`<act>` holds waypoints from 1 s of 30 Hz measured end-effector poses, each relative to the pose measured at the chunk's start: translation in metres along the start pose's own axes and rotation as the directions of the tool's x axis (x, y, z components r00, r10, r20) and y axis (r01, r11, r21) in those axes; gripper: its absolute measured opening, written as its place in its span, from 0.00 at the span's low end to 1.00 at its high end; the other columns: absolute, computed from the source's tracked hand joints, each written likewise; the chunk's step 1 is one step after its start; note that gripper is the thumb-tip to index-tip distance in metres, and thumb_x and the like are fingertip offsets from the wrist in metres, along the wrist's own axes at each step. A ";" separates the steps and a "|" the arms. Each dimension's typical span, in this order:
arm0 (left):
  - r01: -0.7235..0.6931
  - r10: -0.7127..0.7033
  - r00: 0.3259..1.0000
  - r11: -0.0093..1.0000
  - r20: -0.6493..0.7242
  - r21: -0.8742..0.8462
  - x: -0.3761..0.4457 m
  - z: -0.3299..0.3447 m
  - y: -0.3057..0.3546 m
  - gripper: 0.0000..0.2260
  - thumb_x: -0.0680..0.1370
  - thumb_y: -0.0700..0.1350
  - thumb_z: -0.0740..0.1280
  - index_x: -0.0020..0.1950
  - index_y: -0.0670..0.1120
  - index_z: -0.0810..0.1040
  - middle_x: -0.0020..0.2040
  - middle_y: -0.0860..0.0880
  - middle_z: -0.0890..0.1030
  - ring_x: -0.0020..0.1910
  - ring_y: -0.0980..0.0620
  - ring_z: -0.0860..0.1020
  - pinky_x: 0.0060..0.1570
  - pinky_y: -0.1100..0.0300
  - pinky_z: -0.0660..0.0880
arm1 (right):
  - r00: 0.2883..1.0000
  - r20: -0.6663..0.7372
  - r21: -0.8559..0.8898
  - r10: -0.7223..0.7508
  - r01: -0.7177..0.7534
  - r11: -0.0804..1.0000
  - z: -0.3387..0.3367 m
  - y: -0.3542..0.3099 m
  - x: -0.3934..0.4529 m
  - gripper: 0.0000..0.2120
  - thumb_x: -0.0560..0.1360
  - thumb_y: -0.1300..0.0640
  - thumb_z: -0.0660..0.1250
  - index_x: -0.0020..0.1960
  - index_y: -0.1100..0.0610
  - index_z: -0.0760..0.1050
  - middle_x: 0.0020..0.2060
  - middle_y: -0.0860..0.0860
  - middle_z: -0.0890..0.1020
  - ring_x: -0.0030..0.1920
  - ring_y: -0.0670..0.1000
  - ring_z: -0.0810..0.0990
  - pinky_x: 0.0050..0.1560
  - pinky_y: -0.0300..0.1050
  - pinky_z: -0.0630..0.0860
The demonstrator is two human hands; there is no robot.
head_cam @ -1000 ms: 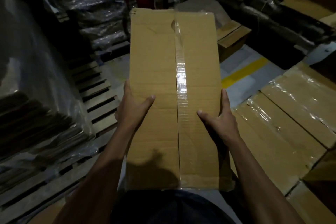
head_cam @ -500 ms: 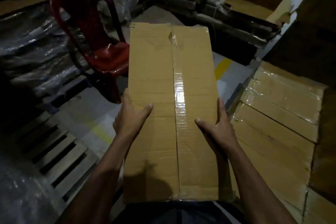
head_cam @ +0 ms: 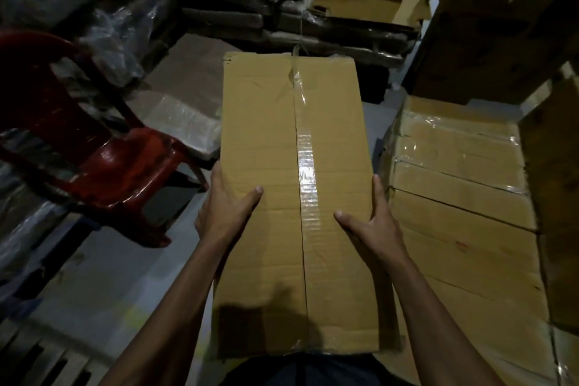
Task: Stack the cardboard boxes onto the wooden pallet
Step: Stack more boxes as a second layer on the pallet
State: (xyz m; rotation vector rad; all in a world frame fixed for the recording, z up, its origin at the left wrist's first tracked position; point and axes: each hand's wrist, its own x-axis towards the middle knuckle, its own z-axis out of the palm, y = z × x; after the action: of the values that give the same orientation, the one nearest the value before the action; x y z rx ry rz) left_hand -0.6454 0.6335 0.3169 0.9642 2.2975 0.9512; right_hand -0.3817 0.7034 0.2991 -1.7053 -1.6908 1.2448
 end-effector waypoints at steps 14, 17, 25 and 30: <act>-0.189 0.192 0.951 0.981 0.243 -0.037 0.143 0.110 0.128 0.44 0.64 0.72 0.67 0.75 0.64 0.51 0.71 0.49 0.72 0.66 0.40 0.73 0.64 0.37 0.69 | 0.956 -0.241 0.085 0.167 -0.151 0.985 -0.080 -0.006 0.114 0.52 0.70 0.38 0.75 0.79 0.34 0.41 0.79 0.51 0.61 0.75 0.62 0.65 0.68 0.59 0.67; -0.245 0.235 0.922 0.970 0.309 -0.006 0.158 0.138 0.154 0.43 0.67 0.71 0.68 0.76 0.64 0.51 0.71 0.49 0.72 0.67 0.39 0.72 0.65 0.36 0.67 | 0.919 -0.314 0.125 0.237 -0.208 0.970 -0.095 0.001 0.124 0.53 0.69 0.38 0.75 0.79 0.34 0.41 0.79 0.52 0.61 0.76 0.62 0.63 0.69 0.60 0.66; -0.408 0.371 0.724 0.910 0.582 -0.072 0.206 0.228 0.225 0.45 0.64 0.74 0.66 0.75 0.66 0.50 0.71 0.50 0.73 0.66 0.40 0.74 0.62 0.36 0.70 | 0.736 -0.495 0.346 0.462 -0.321 0.882 -0.117 0.018 0.139 0.53 0.69 0.40 0.77 0.79 0.33 0.43 0.79 0.50 0.61 0.76 0.60 0.63 0.69 0.60 0.66; -0.541 0.441 0.538 0.835 0.719 -0.107 0.229 0.279 0.273 0.43 0.64 0.73 0.65 0.74 0.65 0.51 0.68 0.54 0.75 0.63 0.42 0.76 0.60 0.39 0.73 | 0.579 -0.580 0.477 0.573 -0.329 0.815 -0.120 0.012 0.145 0.53 0.68 0.40 0.77 0.79 0.33 0.43 0.75 0.50 0.67 0.73 0.58 0.68 0.67 0.59 0.68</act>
State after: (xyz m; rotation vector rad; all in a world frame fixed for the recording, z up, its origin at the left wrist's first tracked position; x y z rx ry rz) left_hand -0.4981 1.0611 0.3049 1.7416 1.4188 0.4485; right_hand -0.2986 0.8721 0.3075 -2.0987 -0.5551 0.7908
